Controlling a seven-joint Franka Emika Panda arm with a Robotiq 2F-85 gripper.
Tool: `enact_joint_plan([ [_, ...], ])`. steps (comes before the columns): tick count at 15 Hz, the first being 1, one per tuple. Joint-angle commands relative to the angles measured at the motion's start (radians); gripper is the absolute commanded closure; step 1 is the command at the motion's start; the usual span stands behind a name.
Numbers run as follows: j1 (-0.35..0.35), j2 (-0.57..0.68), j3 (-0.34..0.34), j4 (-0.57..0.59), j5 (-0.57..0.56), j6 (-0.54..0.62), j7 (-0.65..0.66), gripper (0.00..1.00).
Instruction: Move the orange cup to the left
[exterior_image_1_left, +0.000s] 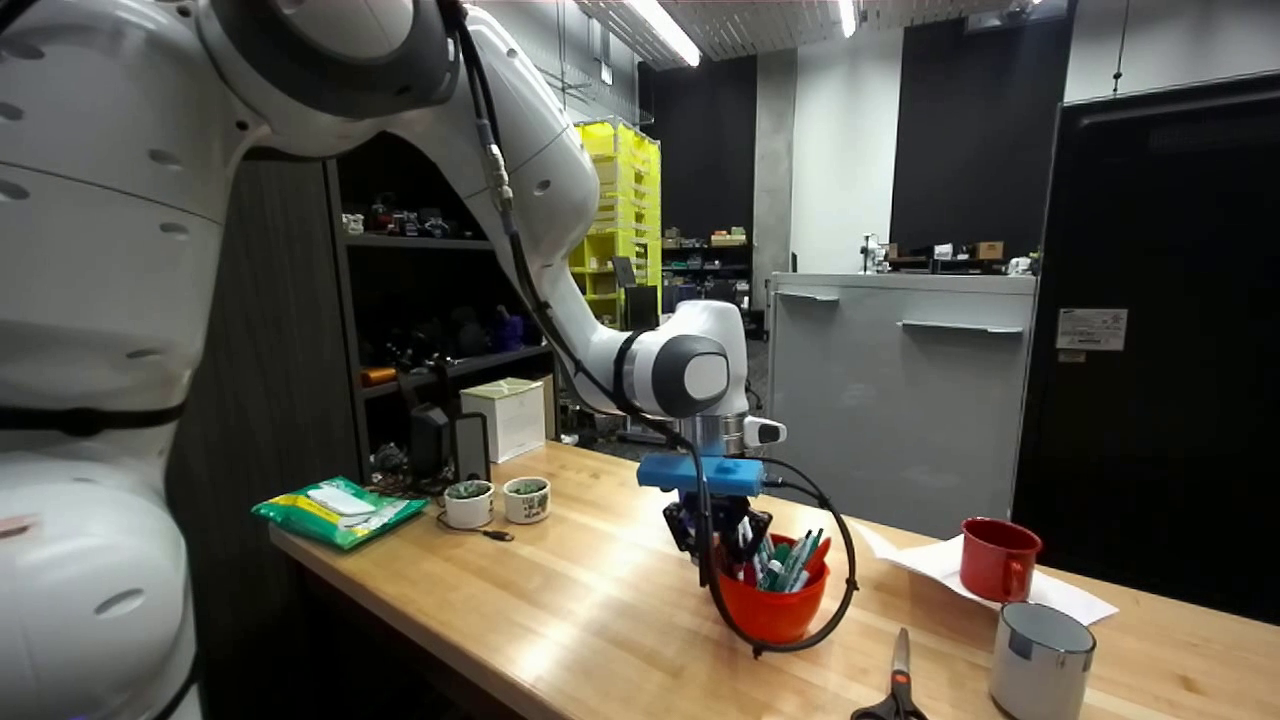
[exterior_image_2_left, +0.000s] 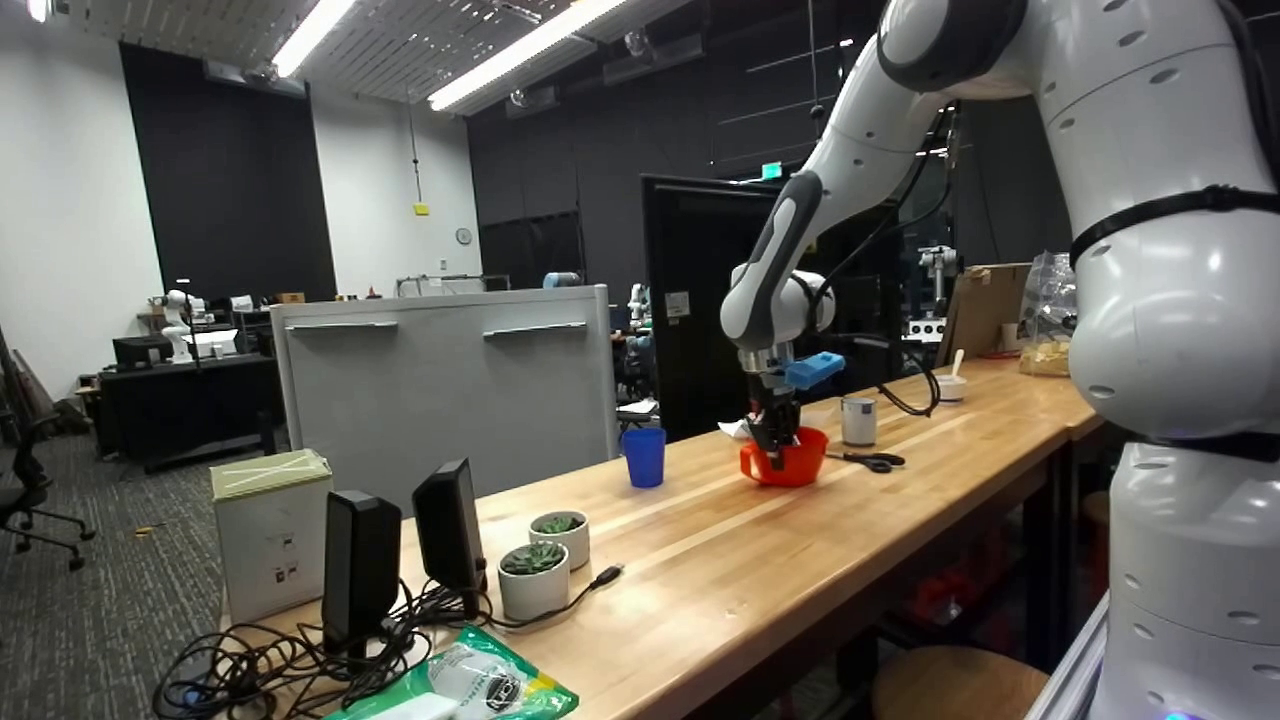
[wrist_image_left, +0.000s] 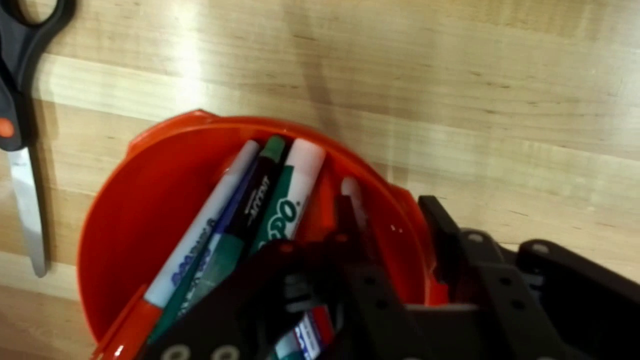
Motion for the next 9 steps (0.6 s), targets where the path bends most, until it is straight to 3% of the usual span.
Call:
enact_joint_plan([
  [1,-0.007,-0.014,0.017,-0.006,0.003,-0.013,-0.015,0.94],
  [9,0.009,-0.047,0.016,-0.016,-0.03,0.016,0.026,0.94],
])
